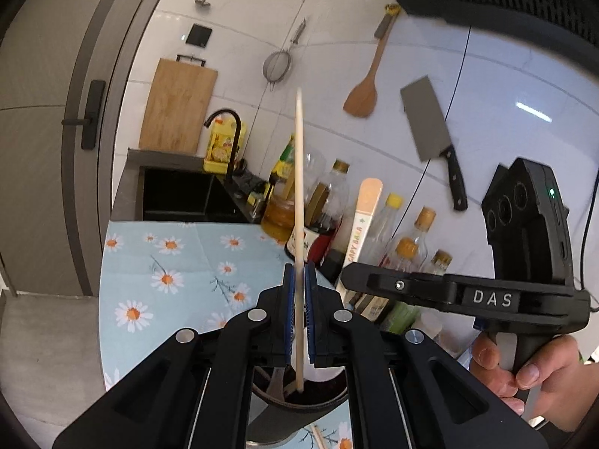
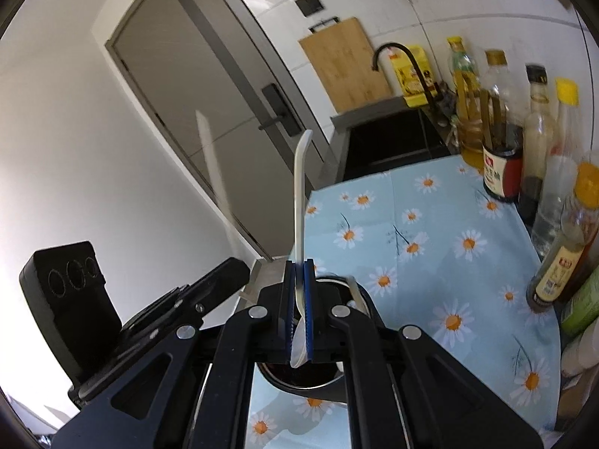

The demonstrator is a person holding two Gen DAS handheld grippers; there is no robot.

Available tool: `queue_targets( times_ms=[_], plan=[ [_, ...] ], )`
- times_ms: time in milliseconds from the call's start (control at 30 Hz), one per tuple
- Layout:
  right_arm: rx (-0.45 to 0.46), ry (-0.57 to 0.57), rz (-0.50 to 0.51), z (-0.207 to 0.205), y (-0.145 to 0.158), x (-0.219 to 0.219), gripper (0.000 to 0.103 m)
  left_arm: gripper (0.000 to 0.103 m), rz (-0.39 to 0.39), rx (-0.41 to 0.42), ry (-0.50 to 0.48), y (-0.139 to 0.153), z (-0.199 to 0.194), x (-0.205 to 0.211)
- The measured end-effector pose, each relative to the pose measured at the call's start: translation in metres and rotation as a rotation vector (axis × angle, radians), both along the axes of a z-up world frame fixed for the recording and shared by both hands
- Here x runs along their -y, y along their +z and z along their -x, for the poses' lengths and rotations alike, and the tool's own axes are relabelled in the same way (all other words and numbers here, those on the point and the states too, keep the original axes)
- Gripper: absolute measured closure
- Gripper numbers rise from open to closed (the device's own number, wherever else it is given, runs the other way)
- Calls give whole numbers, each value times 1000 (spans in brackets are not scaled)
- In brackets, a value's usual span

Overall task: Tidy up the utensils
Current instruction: 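Open the left gripper over the cup while the right releases the capybara spoon into it, then withdraw both open grippers from the cup back over the table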

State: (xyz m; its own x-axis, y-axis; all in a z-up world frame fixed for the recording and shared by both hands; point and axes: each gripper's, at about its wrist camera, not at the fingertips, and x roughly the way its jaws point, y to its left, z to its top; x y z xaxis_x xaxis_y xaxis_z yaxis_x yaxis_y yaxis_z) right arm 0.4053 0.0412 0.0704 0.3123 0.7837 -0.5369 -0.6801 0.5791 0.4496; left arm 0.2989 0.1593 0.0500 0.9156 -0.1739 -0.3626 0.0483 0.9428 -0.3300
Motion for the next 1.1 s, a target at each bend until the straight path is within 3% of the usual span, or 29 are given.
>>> queue_targets(
  times_ms=[100,167,633,700,767,1100],
  plan=[
    [-20,-5,-6,-2,-4,3,89,97,0,-32,7,-7,-1,0],
    [-25,-10,-8,-3,-5,6,85,75,8,-45,10,-10,-1,-1],
    [-26,-6,-50,21,11,32,85,75,22,-38,25,-1,27,-5],
    [-27,-1,-52,27,14,37,77,75,27,-44,28,2,32,-5],
    [-27,4,-60,34,18,43,76,75,30,-48,20,6,38,-4],
    [-43,8,-55,67,24,83,74,74,-34,-132,-49,7,74,20]
  ],
)
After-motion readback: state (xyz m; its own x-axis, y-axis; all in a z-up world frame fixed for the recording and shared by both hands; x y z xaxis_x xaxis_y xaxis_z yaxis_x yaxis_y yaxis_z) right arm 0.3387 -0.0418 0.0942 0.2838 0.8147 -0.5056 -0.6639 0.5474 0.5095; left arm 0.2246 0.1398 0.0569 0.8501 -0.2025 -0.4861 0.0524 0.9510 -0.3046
